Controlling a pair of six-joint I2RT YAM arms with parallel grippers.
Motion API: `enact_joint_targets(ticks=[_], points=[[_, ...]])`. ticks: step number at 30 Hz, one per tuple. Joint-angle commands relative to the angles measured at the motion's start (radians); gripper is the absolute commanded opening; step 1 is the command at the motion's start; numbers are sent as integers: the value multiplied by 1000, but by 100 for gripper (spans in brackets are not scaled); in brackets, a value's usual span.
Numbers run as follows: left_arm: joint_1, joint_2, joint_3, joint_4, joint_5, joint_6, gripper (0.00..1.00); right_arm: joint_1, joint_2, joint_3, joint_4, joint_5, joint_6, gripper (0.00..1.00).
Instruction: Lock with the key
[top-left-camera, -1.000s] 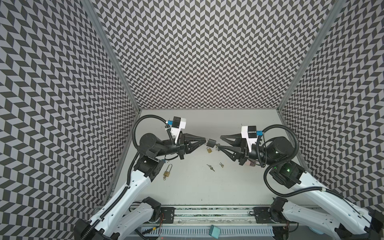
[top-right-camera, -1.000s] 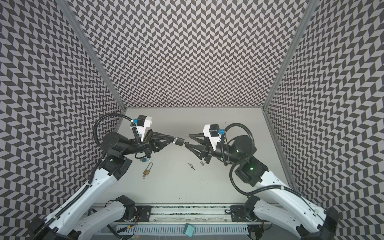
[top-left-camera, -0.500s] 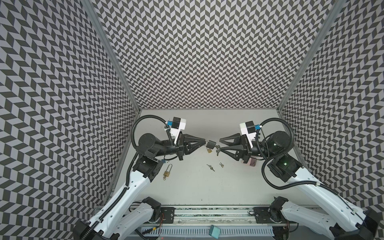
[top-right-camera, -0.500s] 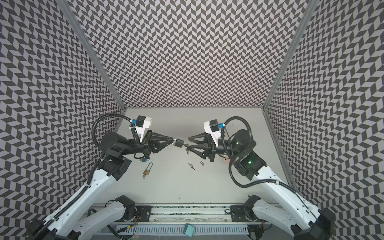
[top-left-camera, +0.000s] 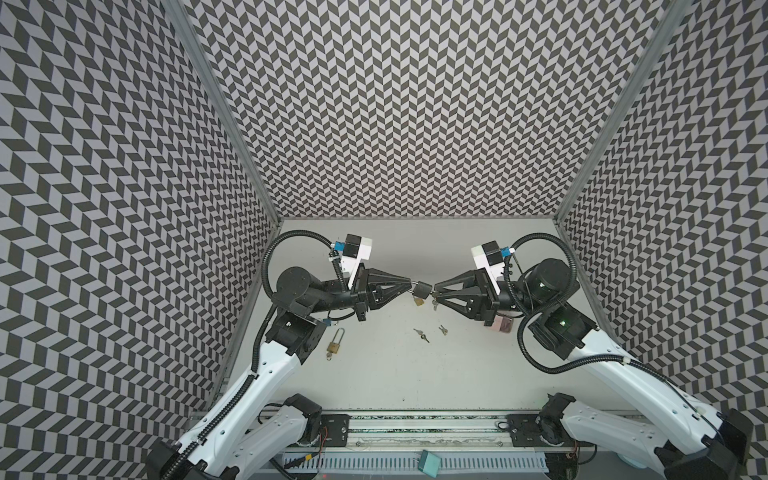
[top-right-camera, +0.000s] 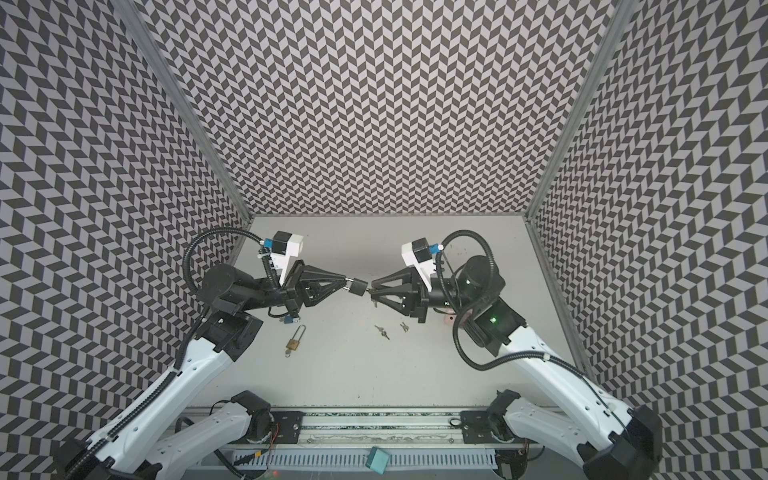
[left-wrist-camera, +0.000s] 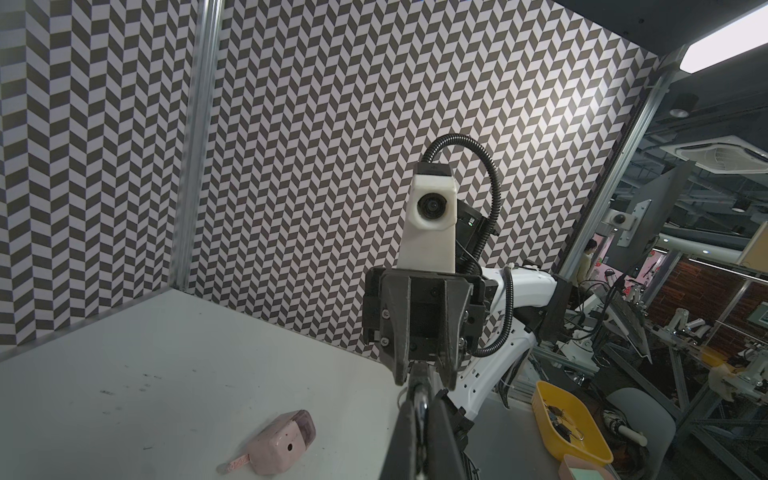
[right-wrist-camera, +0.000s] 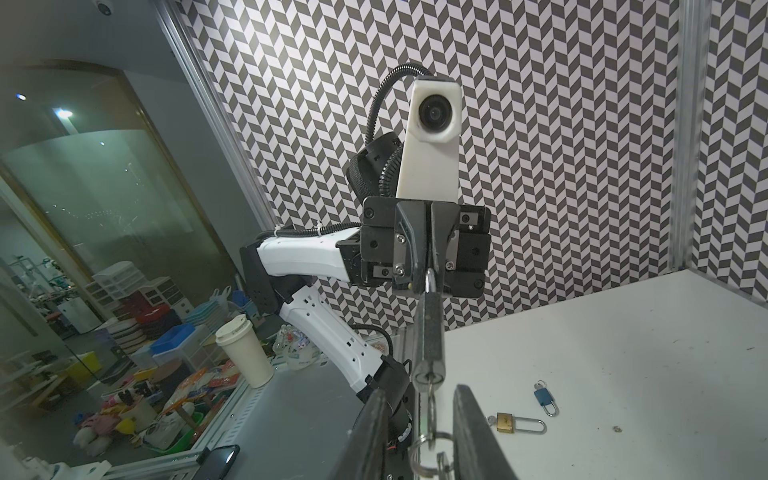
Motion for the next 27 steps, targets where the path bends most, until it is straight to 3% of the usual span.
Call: enact_joint_targets(ticks=[1,16,27], points=[[1,2,29,49,17,-9,0,-2,14,33,48,-14,11,23],[1,2,22,49,8,-6,0,-1,10,23,50,-21,6,1],[27,-20,30,19,-11,2,0,-2,-25,10,14,-7,-34,0]])
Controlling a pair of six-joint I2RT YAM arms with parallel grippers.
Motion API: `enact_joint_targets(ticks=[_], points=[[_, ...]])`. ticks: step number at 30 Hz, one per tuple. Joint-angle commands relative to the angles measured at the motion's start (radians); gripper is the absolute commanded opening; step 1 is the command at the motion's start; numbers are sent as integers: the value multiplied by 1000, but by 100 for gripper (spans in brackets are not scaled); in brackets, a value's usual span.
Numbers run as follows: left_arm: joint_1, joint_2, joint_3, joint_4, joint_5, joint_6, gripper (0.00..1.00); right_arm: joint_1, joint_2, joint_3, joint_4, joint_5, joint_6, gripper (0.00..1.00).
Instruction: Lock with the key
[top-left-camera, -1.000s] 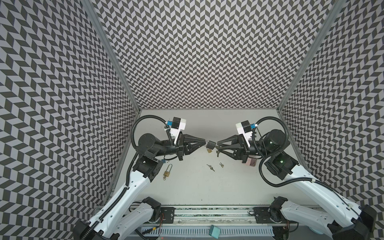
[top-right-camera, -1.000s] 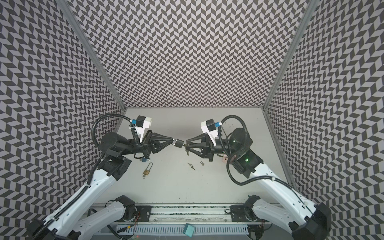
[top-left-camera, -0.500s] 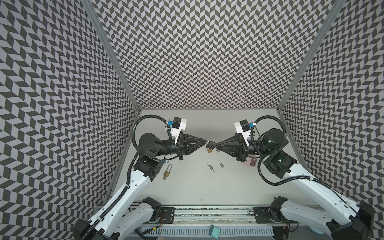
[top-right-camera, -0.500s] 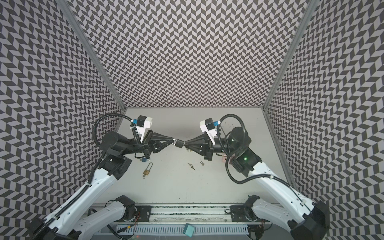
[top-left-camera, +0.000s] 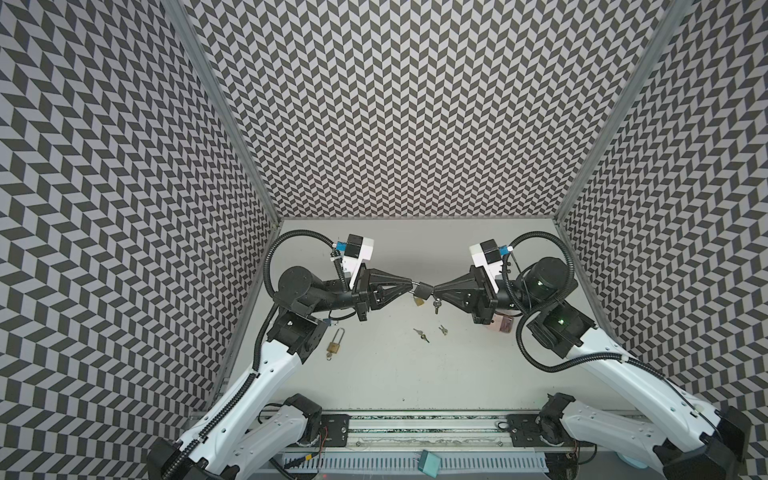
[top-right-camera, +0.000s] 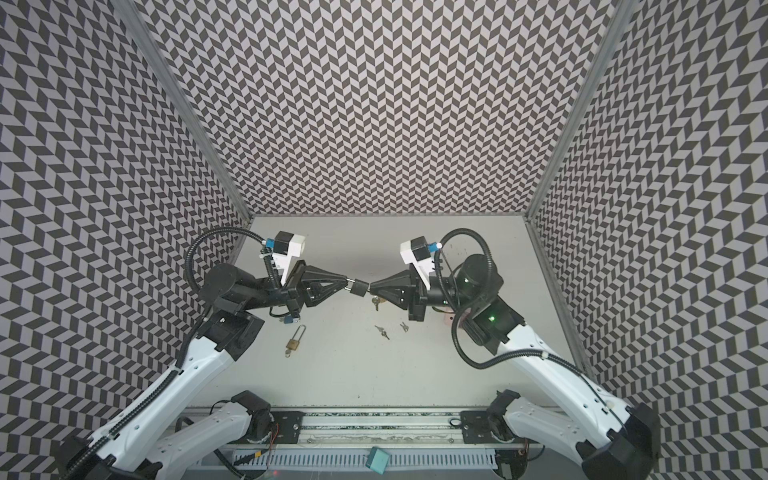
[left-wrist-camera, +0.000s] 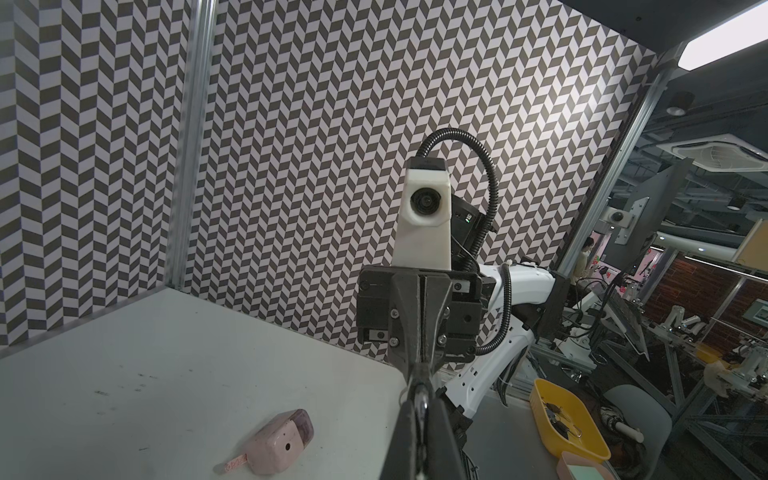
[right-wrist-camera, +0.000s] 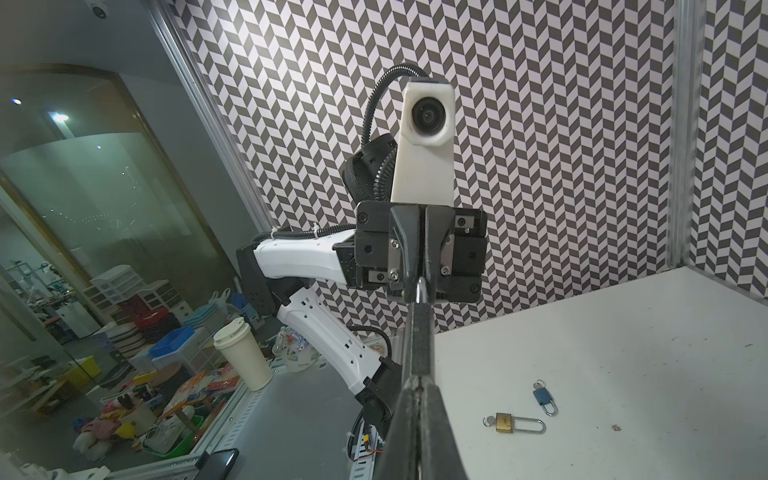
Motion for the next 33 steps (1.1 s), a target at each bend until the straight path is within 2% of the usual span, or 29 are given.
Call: enact_joint_targets(ticks=[1,13,16,19,22,24,28,33], points=[[25,-27,33,14,-12,-1,0,-2,-34,3,14,-7,-29,0],[73,-56,58,-29,-14,8,0,-4,-85,0,-66,32,-101,0],[79,-63,68,-99,-55,46,0,-4,-101,-9,-75,77,-131,0],[83,-53,88,-231,-158,113,0,-4,-130,-38,-64,188,-156,0],[83,-29,109,-379,-303,173,0,-6,-186,-113,23,336,-132,0],[83,-14,117,-462,-381,211,0,-6,-210,-161,80,396,-110,0],[83,20,100,-554,-509,245,0,-10,-209,-224,139,426,-77,0],[83,83,88,-687,-693,265,0,-7,-131,-213,26,481,-133,0]])
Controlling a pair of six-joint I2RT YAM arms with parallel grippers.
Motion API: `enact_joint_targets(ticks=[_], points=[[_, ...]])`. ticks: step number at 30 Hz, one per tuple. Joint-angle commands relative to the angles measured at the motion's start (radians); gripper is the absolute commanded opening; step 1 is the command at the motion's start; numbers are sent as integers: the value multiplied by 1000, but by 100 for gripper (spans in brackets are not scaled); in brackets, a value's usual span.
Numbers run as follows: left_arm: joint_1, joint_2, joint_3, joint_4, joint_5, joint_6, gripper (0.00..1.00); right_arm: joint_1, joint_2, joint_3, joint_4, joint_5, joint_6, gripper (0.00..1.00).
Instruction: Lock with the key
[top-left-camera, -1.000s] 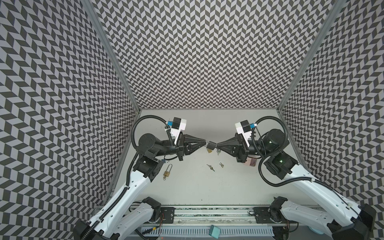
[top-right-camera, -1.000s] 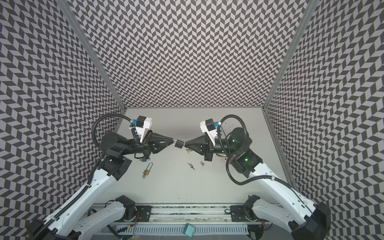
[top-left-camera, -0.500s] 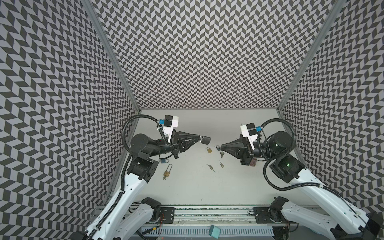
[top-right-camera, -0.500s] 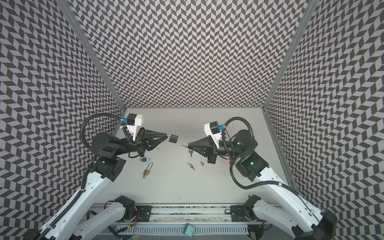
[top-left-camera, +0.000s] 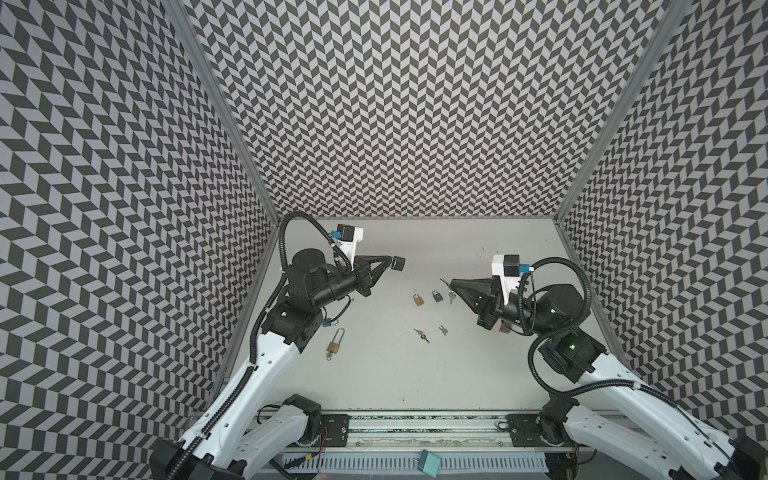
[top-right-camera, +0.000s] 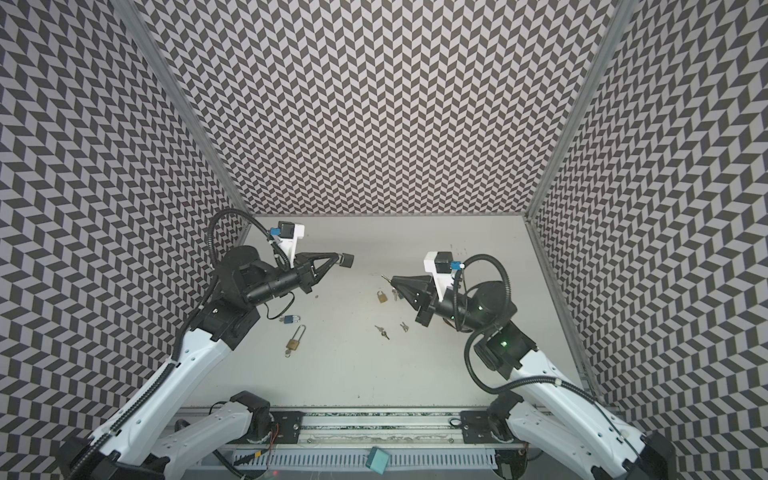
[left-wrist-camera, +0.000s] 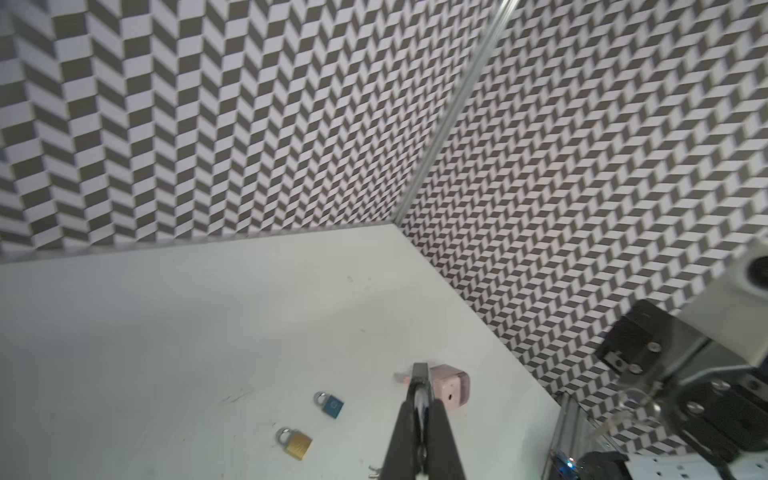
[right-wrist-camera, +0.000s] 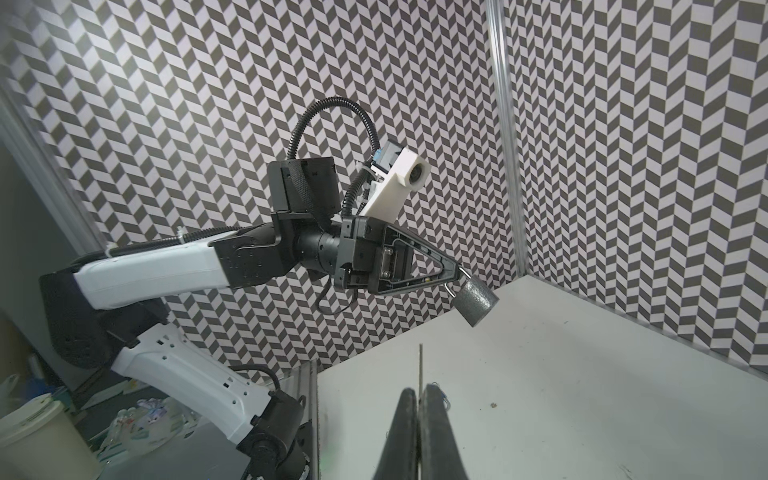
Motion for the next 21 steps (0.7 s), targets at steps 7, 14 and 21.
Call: enact_joint_targets(ticks=[7,14,21], points=[[24,33,-82,-120,-271,-49,0,187,155,9,-153,366,-101,0],[172,-37,-198,-53,-216,-171,0,384,344,14,-121,508,-90,0],[309,-116,-237,-92,-173,-163,0,418,585,105,-152,520,-25,0]])
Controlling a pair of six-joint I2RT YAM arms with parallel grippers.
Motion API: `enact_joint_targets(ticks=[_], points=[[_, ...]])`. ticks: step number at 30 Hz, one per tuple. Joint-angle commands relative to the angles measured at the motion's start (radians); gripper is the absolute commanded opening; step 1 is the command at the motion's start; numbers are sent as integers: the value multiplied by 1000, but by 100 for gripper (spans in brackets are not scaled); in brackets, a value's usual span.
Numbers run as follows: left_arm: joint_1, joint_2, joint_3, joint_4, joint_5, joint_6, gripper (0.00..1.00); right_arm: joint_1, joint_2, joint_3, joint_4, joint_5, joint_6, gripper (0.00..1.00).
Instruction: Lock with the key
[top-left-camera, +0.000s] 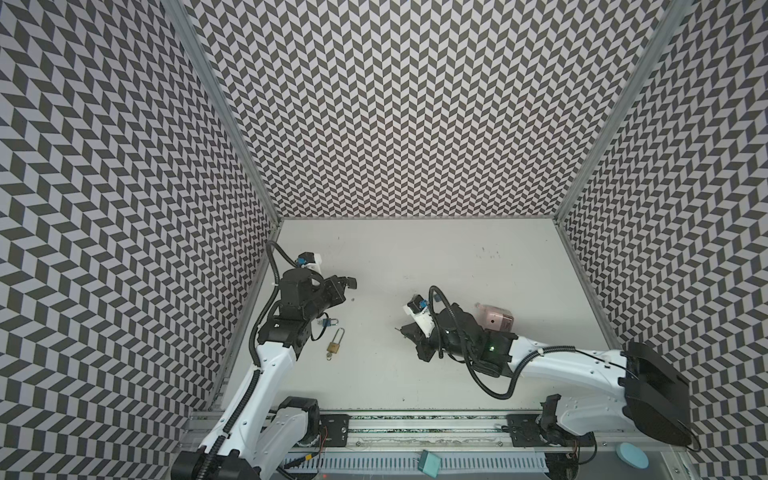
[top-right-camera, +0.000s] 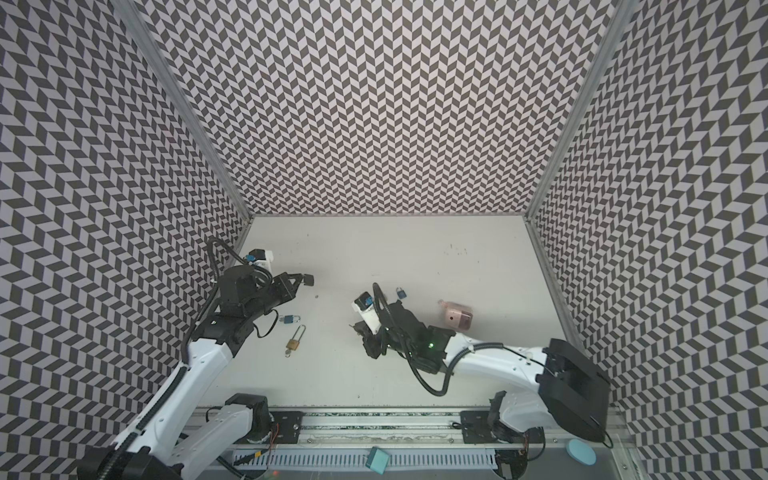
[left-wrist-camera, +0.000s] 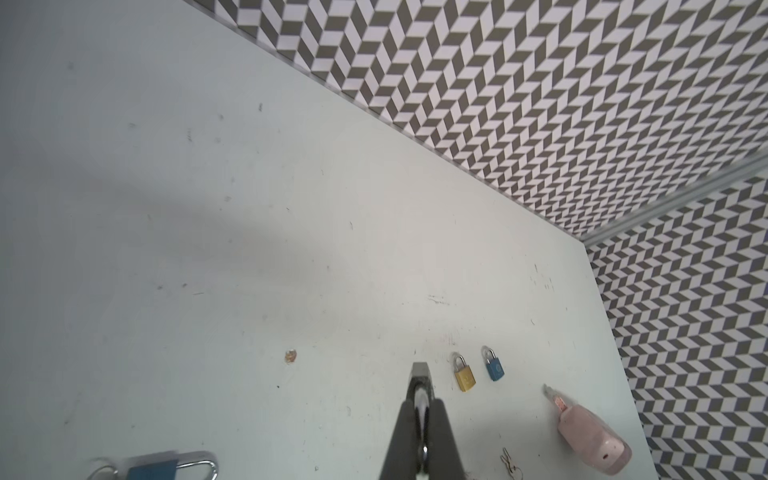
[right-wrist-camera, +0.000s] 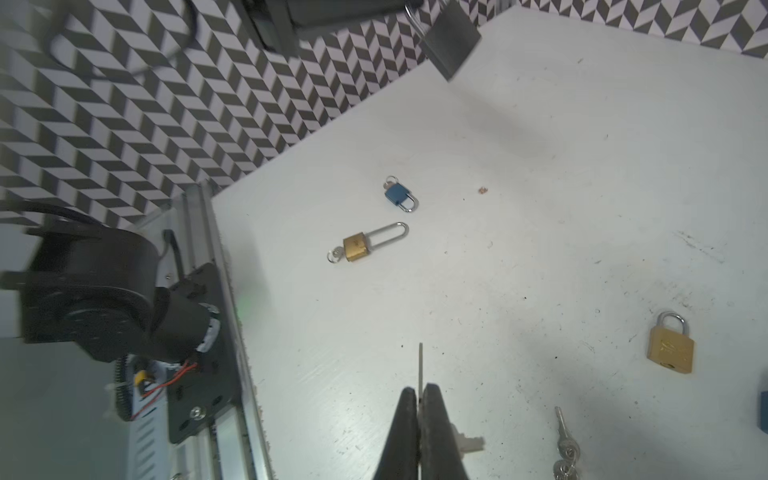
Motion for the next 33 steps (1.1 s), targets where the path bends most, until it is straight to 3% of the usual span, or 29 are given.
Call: enact_joint_targets(ticks=[1,13,28,29,33], points=[[24,-36,7,11,34,-2,0,6,74,55,25,41,47,0],[24,-28,-16,47,106,12,0,2,275,156,-54,87,110,0],[24,-15,-20,83,190,16,0,-40,405,205,-54,-28,102,0],[24,-12,-17,84,197,16,0,-41,398,203,-48,-40,96,2],[24,-8,-14,91,226,10,0,-47,313,165,8,-62,57,37]])
